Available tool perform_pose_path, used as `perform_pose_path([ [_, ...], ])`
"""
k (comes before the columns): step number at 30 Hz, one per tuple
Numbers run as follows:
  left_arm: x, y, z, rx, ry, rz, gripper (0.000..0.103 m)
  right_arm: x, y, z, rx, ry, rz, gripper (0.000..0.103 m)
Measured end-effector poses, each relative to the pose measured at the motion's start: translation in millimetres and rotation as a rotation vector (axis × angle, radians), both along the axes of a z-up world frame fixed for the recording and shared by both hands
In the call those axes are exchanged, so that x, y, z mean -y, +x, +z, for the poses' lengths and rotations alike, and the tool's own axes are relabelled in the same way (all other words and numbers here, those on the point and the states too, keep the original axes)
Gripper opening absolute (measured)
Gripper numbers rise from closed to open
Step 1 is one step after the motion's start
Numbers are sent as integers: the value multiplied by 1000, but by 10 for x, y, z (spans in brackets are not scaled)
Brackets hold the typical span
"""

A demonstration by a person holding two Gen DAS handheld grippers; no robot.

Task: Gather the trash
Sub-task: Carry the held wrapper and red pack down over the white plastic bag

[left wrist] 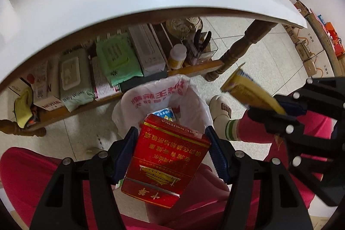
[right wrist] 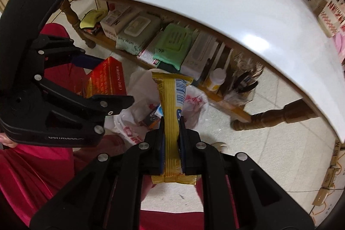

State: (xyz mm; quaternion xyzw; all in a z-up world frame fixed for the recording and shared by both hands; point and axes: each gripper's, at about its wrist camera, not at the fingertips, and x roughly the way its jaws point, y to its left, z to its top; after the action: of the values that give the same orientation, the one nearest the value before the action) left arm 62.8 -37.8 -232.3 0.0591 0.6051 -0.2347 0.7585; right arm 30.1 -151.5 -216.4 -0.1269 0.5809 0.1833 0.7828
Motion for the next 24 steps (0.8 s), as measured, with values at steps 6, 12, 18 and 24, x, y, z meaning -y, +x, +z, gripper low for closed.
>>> perform_pose_path([
  [6,-8,79,-220,-57,0,17,63,-1,66,-217,-36,21,-19,11],
  [12,-33,151,-557,-129,-2,57,63,26,141,-526,-82,25,-48,11],
  [18,-66,236,-1003,-218,11,122,63,55,234,-890,-136,17,-85,11],
  [24,-54,321,-1305,-270,27,154,58,51,322,-1217,-204,28,-123,11],
])
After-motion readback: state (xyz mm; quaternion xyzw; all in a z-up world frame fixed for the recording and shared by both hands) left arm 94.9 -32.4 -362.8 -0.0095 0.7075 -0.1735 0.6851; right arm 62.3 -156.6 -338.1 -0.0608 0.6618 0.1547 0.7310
